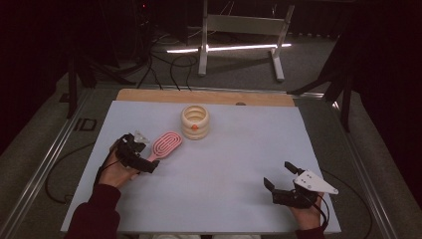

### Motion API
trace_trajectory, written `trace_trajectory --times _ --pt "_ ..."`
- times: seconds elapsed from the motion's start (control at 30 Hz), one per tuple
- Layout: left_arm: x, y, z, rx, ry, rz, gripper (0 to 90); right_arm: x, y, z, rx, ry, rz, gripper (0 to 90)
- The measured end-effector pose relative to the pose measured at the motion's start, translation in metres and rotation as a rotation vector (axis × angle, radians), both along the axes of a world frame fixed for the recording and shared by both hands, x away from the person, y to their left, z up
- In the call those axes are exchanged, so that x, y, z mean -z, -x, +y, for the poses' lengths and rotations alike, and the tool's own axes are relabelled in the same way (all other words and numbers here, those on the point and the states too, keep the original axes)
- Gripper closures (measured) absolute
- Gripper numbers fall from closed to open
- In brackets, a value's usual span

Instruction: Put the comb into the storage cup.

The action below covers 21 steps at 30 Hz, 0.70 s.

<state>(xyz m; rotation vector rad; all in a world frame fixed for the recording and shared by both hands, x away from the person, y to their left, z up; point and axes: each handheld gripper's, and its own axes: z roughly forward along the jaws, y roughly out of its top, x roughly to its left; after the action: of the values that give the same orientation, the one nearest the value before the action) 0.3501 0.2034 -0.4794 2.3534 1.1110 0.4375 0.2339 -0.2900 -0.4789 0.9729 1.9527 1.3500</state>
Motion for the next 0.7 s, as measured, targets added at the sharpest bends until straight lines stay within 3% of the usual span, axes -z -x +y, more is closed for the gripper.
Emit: trace_trajectory --times 0.43,0.67,0.7 --pt "0.003 -0.006 -0.005 -0.007 -0.018 0.039 4.8 0.0 0.0 0.0 0.001 0.0 0.002 7.7" --pt "0.007 -0.009 -0.01 -0.033 -0.083 0.063 16.5 0.0 0.0 0.0 0.002 0.002 0.003 7.7" --pt "0.008 -0.009 -0.011 -0.031 -0.09 0.072 22.5 0.0 0.0 0.0 0.003 0.002 0.001 7.7"
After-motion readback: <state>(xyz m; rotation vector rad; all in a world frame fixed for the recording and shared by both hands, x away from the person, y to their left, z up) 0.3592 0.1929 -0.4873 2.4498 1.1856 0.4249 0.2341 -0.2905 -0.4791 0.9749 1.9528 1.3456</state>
